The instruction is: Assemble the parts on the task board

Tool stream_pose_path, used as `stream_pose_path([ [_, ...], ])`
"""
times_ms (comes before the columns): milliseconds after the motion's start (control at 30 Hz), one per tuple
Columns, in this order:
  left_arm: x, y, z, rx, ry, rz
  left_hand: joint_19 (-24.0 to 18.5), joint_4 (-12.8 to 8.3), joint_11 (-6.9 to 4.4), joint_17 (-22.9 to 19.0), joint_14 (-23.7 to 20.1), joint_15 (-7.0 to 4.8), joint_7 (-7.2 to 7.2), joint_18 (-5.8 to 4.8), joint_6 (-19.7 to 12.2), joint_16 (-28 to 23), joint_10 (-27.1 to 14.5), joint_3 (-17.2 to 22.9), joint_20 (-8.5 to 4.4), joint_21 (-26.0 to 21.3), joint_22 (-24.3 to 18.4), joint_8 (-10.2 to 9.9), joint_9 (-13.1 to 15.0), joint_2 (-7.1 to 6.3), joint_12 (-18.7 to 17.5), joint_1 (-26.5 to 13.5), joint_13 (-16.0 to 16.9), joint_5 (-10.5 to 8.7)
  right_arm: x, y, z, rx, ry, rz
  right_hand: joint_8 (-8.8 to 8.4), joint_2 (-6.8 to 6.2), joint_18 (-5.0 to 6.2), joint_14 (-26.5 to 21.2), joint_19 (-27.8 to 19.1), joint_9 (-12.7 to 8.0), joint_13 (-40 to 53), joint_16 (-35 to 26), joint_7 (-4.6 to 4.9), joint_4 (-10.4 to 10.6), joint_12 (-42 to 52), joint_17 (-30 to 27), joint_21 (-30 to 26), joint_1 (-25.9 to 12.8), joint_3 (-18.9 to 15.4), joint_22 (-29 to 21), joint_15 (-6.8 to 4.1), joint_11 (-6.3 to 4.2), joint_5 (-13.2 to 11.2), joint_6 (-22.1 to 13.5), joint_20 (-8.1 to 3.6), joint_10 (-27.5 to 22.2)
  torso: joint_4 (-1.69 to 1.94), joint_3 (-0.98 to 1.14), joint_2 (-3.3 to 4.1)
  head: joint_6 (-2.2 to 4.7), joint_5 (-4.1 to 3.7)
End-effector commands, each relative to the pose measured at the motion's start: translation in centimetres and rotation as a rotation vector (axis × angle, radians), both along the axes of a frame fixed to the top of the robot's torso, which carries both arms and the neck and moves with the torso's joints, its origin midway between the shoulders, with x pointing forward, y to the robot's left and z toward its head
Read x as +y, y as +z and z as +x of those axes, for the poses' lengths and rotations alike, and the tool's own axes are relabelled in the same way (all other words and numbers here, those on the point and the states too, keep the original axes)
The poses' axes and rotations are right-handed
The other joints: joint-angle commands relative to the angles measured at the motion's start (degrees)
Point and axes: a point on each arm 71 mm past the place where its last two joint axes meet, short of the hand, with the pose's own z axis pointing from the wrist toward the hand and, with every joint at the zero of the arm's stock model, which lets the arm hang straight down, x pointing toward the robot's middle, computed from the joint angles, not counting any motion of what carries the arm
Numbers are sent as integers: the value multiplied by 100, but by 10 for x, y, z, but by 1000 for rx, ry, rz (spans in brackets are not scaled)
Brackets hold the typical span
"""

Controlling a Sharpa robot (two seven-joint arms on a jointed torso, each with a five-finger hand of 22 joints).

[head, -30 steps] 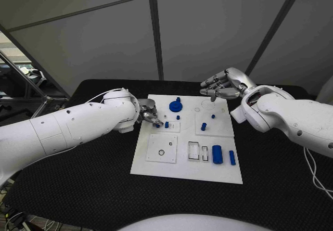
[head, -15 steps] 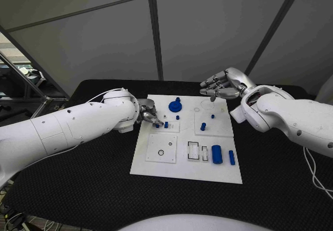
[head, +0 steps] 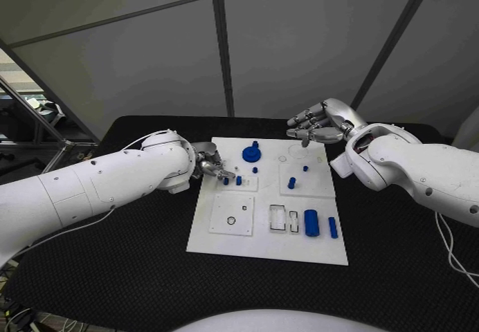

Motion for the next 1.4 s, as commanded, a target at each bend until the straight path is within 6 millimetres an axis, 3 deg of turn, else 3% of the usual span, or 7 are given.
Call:
stream_pose_path([
  [33,2,8,4,-51,76,-137,-93,49,50,924,415,71,47,-85,-69,-77,-242,-55,21,-132,-114,-112,-124,-18,-643,65,14,-18,0,1,0,-3,4,3,-4,46,16,-29,2,-2,-7,-6,-5,26,38,8,-34,-30,-6,-9,3,1,34,-28,54,-40,-3,1,4,13,-2],
  [400,3,21,7,-91,108,-243,-310,45,128,665,327,134,139,-1,-162,-336,-524,-111,86,-517,-451,-340,-437,16,-1387,199,-411,-16,-1,1,0,-3,0,3,-4,46,16,-29,2,-2,-7,-6,-5,26,38,8,-34,-30,-6,-9,3,1,34,-28,54,-40,0,6,0,27,-13],
  [500,1,24,8,-100,94,-283,-1033,15,233,-52,-14,236,259,199,-352,-1093,-1302,-101,157,-1522,-1360,-555,-683,8,-3049,375,-1259,-6,-2,1,0,-3,-1,2,-4,46,16,-29,2,-2,-7,-6,-5,26,38,8,-34,-30,-6,-9,3,1,34,-28,54,-40,-2,8,1,42,-22],
  [633,-7,27,11,-127,52,-322,-1853,-279,450,-2313,-1504,436,427,258,-516,-3759,-1983,132,329,-2646,-2150,-904,-1214,7,-3808,1112,-1883,30,-2,1,0,-2,-2,2,-4,46,16,-29,2,-2,-7,-6,-5,26,38,8,-34,-30,-6,-9,3,1,34,-28,54,-40,-2,10,2,55,-47],
  [800,-29,29,13,-257,-85,-296,-2250,-922,621,-3175,-2205,666,549,255,-359,-4906,-1971,718,555,-3549,-2689,-1190,-2228,-182,-4844,2048,-3479,45,0,1,0,-1,1,3,-4,46,16,-31,4,-2,-10,-7,-5,32,41,11,-39,-39,-12,-11,4,1,34,-28,56,-43,-11,5,9,83,-64],
  [1200,-63,24,16,-396,-286,-154,-1819,-1244,674,-3572,-1733,612,542,330,-223,-4909,-1865,544,567,-3678,-2748,-1165,-3330,-329,-5444,2053,-5106,6,3,1,1,0,6,4,-4,47,16,-32,4,-1,-11,-8,-7,29,43,12,-41,-33,-9,-12,3,0,36,-27,56,-45,-8,3,10,103,-107],
  [1400,-73,20,17,-391,-326,-71,-1456,-1257,653,-3463,-1294,541,541,337,-178,-4475,-1884,408,497,-3477,-2618,-1158,-3597,-324,-5491,1990,-5456,2,5,1,1,1,9,5,-4,47,16,-32,4,-1,-11,-8,-7,29,43,12,-41,-33,-9,-12,3,0,36,-27,56,-45,-10,2,9,105,-112],
])
